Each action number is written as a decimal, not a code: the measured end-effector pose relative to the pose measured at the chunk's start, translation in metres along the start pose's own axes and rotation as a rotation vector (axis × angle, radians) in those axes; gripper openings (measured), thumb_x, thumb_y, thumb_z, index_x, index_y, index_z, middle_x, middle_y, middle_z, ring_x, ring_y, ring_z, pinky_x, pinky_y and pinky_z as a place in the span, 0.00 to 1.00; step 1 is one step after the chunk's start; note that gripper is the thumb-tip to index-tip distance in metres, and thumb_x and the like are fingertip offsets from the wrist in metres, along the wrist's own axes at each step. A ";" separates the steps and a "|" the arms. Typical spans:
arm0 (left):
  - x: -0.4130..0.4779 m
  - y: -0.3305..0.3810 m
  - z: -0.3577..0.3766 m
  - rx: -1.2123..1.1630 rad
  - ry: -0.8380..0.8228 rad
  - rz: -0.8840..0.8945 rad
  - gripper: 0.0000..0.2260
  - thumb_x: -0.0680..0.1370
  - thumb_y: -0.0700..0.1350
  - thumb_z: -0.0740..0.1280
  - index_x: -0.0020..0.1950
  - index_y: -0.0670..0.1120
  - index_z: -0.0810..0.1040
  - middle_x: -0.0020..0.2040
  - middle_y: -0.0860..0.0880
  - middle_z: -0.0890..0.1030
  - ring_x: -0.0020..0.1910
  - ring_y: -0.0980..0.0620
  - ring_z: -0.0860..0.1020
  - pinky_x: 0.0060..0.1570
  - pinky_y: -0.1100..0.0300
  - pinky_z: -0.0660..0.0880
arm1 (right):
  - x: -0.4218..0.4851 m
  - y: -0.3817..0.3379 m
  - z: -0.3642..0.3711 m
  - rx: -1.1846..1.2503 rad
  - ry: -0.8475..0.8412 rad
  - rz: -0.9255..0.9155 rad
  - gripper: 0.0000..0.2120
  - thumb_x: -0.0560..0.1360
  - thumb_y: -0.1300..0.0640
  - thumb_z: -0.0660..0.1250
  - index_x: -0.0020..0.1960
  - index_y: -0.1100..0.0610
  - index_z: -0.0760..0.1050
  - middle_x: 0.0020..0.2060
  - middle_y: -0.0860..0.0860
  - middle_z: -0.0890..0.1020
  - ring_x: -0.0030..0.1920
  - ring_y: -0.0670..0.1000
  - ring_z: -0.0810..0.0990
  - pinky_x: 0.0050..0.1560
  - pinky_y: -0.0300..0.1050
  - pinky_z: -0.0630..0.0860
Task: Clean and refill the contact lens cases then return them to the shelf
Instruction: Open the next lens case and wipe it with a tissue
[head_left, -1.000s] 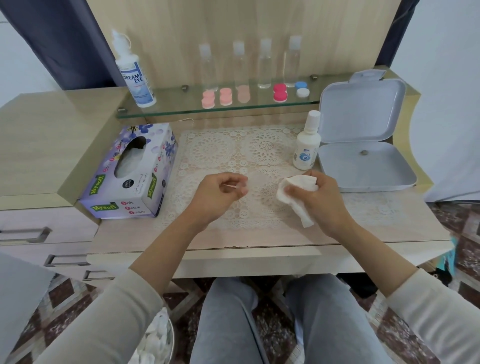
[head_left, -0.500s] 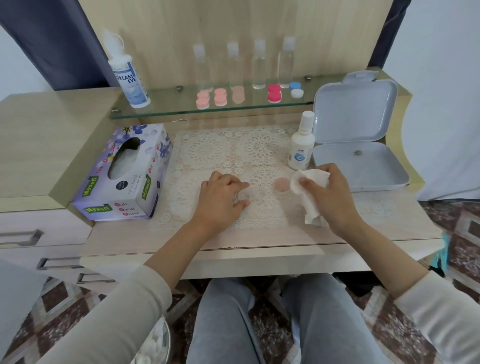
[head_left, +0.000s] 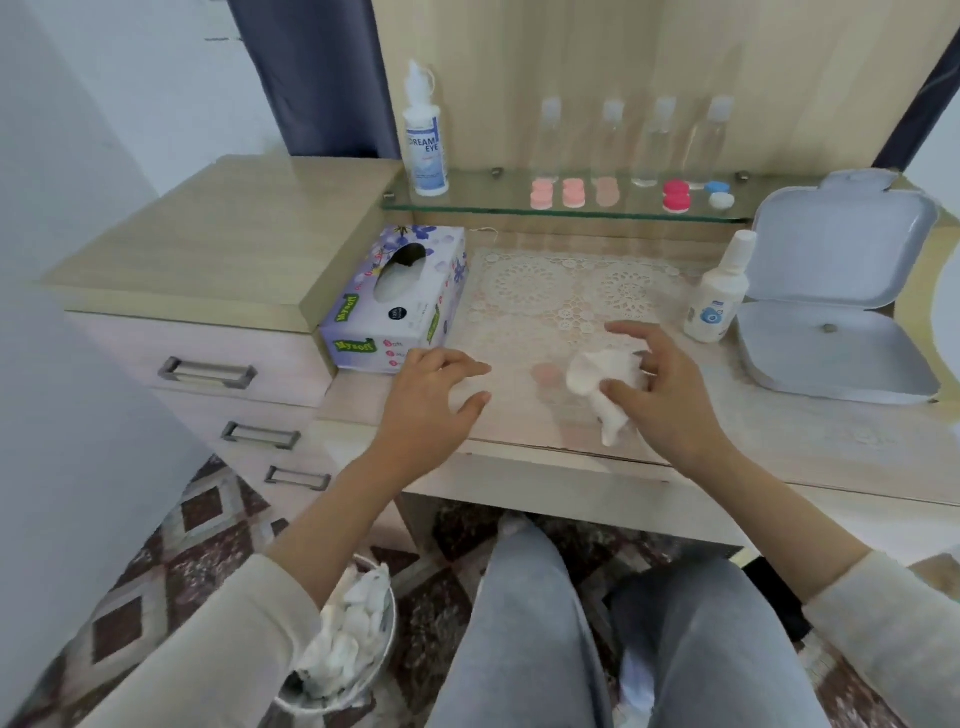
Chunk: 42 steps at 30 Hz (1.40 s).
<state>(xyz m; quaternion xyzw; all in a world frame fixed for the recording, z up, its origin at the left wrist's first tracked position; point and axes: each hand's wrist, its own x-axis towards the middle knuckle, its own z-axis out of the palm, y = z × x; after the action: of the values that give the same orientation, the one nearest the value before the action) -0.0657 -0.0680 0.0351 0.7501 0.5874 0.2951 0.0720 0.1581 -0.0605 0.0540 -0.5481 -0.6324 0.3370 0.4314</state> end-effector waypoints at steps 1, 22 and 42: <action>-0.012 -0.009 -0.009 0.002 0.018 -0.022 0.15 0.71 0.49 0.65 0.52 0.43 0.81 0.48 0.45 0.80 0.51 0.44 0.73 0.52 0.69 0.59 | -0.004 -0.005 0.012 -0.022 -0.035 -0.041 0.17 0.69 0.69 0.67 0.51 0.50 0.76 0.44 0.46 0.79 0.42 0.51 0.77 0.37 0.39 0.74; -0.282 -0.185 -0.039 -0.009 -0.023 -0.872 0.11 0.76 0.45 0.66 0.57 0.45 0.79 0.54 0.46 0.78 0.54 0.48 0.75 0.55 0.58 0.70 | -0.093 0.023 0.312 -0.110 -0.789 0.002 0.07 0.73 0.64 0.66 0.50 0.59 0.80 0.51 0.51 0.81 0.51 0.42 0.76 0.56 0.35 0.71; -0.285 -0.195 -0.026 -0.078 -0.117 -0.955 0.12 0.77 0.46 0.64 0.60 0.46 0.76 0.55 0.48 0.77 0.56 0.51 0.73 0.52 0.63 0.67 | -0.080 0.063 0.357 -0.201 -0.895 0.203 0.21 0.80 0.49 0.56 0.67 0.60 0.69 0.64 0.54 0.74 0.65 0.51 0.71 0.61 0.38 0.63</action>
<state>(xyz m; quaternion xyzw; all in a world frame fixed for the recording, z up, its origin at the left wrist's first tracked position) -0.2815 -0.2791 -0.1340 0.4084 0.8497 0.2083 0.2603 -0.1405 -0.1121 -0.1599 -0.4468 -0.7291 0.5178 0.0260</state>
